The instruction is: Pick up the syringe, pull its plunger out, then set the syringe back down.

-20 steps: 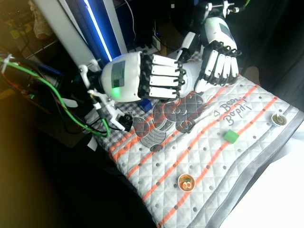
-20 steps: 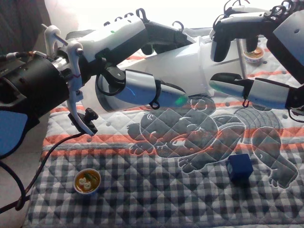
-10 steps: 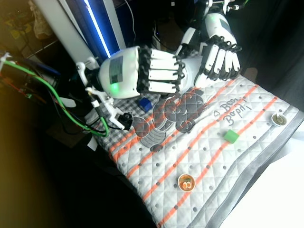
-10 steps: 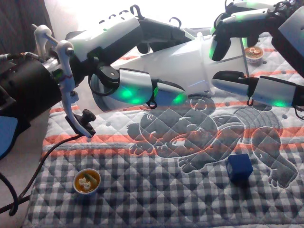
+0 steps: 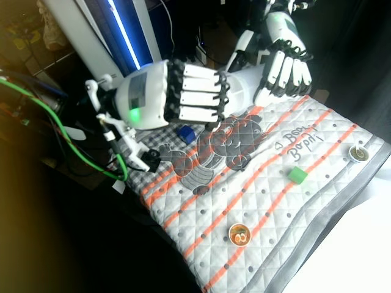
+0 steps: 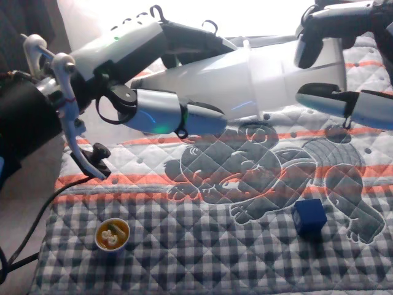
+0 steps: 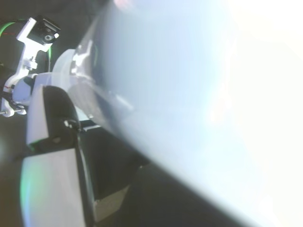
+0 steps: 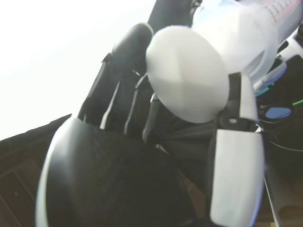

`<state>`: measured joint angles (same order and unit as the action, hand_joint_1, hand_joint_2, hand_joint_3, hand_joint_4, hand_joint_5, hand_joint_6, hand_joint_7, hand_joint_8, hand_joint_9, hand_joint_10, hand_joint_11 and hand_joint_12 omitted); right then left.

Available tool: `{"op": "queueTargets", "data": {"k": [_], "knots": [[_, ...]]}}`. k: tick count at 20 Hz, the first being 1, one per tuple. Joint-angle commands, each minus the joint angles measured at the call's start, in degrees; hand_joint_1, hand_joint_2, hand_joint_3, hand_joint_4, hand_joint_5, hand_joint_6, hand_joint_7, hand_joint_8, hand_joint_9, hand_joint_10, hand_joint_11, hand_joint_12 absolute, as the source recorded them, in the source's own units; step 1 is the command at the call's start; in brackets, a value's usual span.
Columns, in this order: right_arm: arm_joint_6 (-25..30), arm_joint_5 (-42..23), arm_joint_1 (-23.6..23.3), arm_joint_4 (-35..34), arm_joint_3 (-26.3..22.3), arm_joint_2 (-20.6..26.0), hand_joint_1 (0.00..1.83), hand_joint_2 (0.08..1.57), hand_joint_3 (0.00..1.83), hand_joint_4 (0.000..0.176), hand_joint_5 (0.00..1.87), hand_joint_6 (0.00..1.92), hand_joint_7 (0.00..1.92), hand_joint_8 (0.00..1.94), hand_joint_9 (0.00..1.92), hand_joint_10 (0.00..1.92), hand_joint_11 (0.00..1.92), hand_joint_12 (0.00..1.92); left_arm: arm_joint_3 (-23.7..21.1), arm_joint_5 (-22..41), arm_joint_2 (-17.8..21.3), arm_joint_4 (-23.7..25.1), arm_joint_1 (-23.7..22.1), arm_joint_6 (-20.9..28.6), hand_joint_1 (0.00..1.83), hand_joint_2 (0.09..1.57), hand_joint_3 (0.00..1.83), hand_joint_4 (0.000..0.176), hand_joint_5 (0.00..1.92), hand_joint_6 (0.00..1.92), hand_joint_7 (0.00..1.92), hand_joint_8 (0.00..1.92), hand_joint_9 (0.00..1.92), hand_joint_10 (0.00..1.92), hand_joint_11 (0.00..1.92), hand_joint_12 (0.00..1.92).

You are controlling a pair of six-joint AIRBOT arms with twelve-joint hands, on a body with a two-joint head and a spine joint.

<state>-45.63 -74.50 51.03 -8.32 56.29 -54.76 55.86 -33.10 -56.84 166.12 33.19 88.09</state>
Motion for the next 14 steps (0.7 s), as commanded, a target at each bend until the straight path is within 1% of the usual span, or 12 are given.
{"op": "queueTargets", "data": {"k": [1, 2, 3, 4, 5, 6, 7, 8, 9, 11, 12, 14], "knots": [[-1.2, -7.89, 0.0, -3.81, 0.61, 1.4, 1.36, 1.15, 0.0, 0.0, 0.85, 1.07, 0.89, 1.21, 0.88, 1.36, 0.78, 1.7, 0.68, -8.67, 1.82, -1.64, 0.04, -0.88, 1.17, 1.28, 0.0, 0.0, 0.82, 1.31, 0.53, 1.57, 0.12, 1.62, 0.05, 1.92], [-1.2, -8.62, 0.54, -4.71, 0.57, 1.88, 1.36, 1.17, 0.0, 0.0, 0.8, 1.09, 0.87, 1.26, 0.88, 1.42, 0.84, 1.72, 0.49, -8.94, 2.26, -1.94, 0.23, -0.88, 1.17, 1.27, 0.0, 0.0, 0.82, 1.38, 0.55, 1.47, 0.13, 1.35, 0.0, 1.92], [-1.2, -8.88, 0.67, -4.96, 0.57, 2.01, 1.37, 1.16, 0.0, 0.0, 0.8, 1.06, 0.89, 1.24, 0.9, 1.4, 0.86, 1.7, 0.43, -9.03, 2.4, -2.01, 0.31, -0.88, 1.11, 1.25, 0.0, 0.0, 0.76, 1.34, 0.56, 0.9, 0.15, 1.14, 0.0, 1.8], [-1.2, -9.18, 0.86, -5.27, 0.57, 2.19, 1.37, 1.16, 0.0, 0.0, 0.81, 1.04, 0.9, 1.24, 0.89, 1.41, 0.84, 1.7, 0.34, -9.16, 2.57, -2.14, 0.45, -0.88, 1.1, 1.24, 0.0, 0.0, 0.76, 1.32, 0.64, 0.61, 0.19, 1.03, 0.0, 1.78], [-1.2, -9.39, 0.98, -5.5, 0.57, 2.35, 1.37, 1.16, 0.0, 0.0, 0.82, 1.02, 0.9, 1.25, 0.88, 1.42, 0.82, 1.69, 0.31, -9.26, 2.67, -2.25, 0.58, -0.88, 1.16, 1.26, 0.0, 0.0, 0.81, 1.36, 0.59, 1.25, 0.22, 1.06, 0.0, 1.83], [-1.2, -9.58, 1.07, -5.66, 0.57, 2.5, 1.26, 1.17, 0.0, 0.0, 0.83, 1.06, 0.93, 1.29, 0.91, 1.43, 0.84, 1.7, 0.29, -9.36, 2.77, -2.4, 0.71, -0.88, 1.17, 1.27, 0.0, 0.0, 0.81, 1.4, 0.56, 1.4, 0.21, 1.07, 0.0, 1.84], [-1.21, -9.75, 1.14, -5.82, 0.58, 2.59, 1.25, 1.16, 0.0, 0.0, 0.86, 1.01, 0.93, 1.33, 0.92, 1.5, 0.85, 1.74, 0.27, -9.43, 2.85, -2.49, 0.83, -0.88, 1.17, 1.27, 0.0, 0.0, 0.82, 1.39, 0.56, 1.43, 0.2, 1.14, 0.0, 1.91], [-1.21, -9.9, 1.19, -5.95, 0.58, 2.69, 1.25, 1.16, 0.0, 0.0, 0.88, 0.98, 0.94, 1.34, 0.92, 1.53, 0.86, 1.76, 0.25, -9.47, 2.91, -2.58, 0.91, -0.88, 1.18, 1.26, 0.0, 0.0, 0.82, 1.38, 0.58, 1.42, 0.21, 1.16, 0.0, 1.92], [-1.21, -10.14, 1.3, -6.14, 0.57, 2.86, 1.25, 1.16, 0.0, 0.0, 0.89, 0.97, 0.93, 1.34, 0.91, 1.55, 0.84, 1.78, 0.25, -9.51, 2.97, -2.74, 1.02, -0.88, 1.18, 1.26, 0.0, 0.0, 0.84, 1.34, 0.59, 1.42, 0.21, 1.21, 0.0, 1.92], [-1.21, -10.52, 1.54, -6.56, 0.57, 3.17, 1.24, 1.18, 0.01, 0.0, 0.86, 1.0, 0.87, 1.47, 0.87, 1.67, 0.81, 1.86, 0.27, -9.62, 3.03, -3.03, 1.25, -0.88, 1.18, 1.26, 0.0, 0.0, 0.84, 1.34, 0.58, 1.44, 0.18, 1.25, 0.0, 1.92], [-1.21, -10.71, 1.63, -6.77, 0.57, 3.33, 1.23, 1.19, 0.01, 0.0, 0.85, 1.0, 0.85, 1.5, 0.86, 1.7, 0.81, 1.88, 0.27, -9.69, 3.08, -3.2, 1.35, -0.89, 1.18, 1.26, 0.0, 0.0, 0.85, 1.32, 0.58, 1.44, 0.19, 1.28, 0.0, 1.92], [-1.25, -11.21, 1.86, -7.39, 0.57, 3.82, 1.24, 1.19, 0.0, 0.0, 0.87, 0.98, 0.86, 1.49, 0.89, 1.74, 0.88, 1.91, 0.31, -9.75, 3.12, -3.46, 1.55, -0.89, 1.19, 1.25, 0.0, 0.0, 0.87, 1.28, 0.6, 1.43, 0.2, 1.3, 0.0, 1.92]]}}
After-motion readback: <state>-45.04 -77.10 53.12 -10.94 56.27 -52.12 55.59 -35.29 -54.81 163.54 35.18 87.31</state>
